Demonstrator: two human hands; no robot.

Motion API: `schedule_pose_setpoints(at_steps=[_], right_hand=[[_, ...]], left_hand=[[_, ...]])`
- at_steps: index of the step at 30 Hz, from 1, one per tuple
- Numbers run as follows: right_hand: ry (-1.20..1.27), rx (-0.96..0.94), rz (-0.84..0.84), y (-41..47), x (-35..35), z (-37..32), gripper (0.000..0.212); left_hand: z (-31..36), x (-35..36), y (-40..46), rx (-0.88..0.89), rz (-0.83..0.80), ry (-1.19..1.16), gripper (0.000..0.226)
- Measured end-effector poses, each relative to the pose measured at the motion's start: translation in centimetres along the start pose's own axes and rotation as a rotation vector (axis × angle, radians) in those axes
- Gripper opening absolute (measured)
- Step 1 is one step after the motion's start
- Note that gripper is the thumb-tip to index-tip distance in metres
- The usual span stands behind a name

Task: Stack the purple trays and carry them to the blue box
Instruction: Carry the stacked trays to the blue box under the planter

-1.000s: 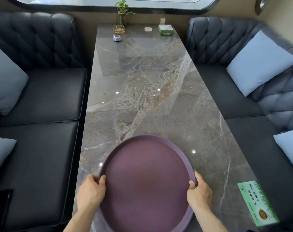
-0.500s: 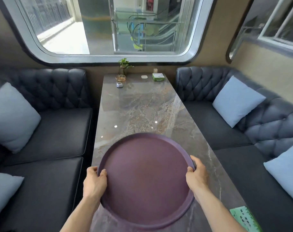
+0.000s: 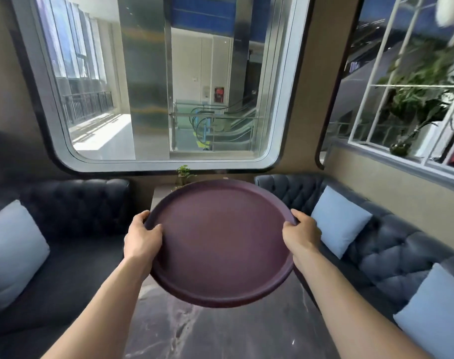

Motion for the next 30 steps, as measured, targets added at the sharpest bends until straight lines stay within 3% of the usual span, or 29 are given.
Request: schedule_pose_setpoints(at_steps=[7, 15, 24, 30], right_hand=[[0.039, 0.015, 0.085, 0.3, -8.1, 0.3, 0.043], [-0.031, 0.088, 0.332, 1.5, -26.2, 6.4, 0.032], [0.050, 0.235, 0.751, -4.5, -52.5, 17.3, 0.016], [0.086, 0.442, 1.120, -16.7, -68.1, 25.9, 0.035]], left_hand=[[5.5, 4.0, -2.9, 0.050, -0.044, -0.054, 0.055], [10.7, 18.1, -12.0, 0.071, -0.291, -0.126, 0.055], [20.3, 37.0, -31.1, 0.220, -0.671, -0.215, 0.056], [26.9, 47.4, -49.8, 0.320, -1.043, -0.292, 0.050]])
Point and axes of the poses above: each hand's wrist, its own y-axis towards the middle knuckle, its own x-axis out of the palm, z = x × y, the point moved 10 cm from there along y, towards the middle knuckle, and after that the axes turned 13 degrees about x, right-handed, at the moved point
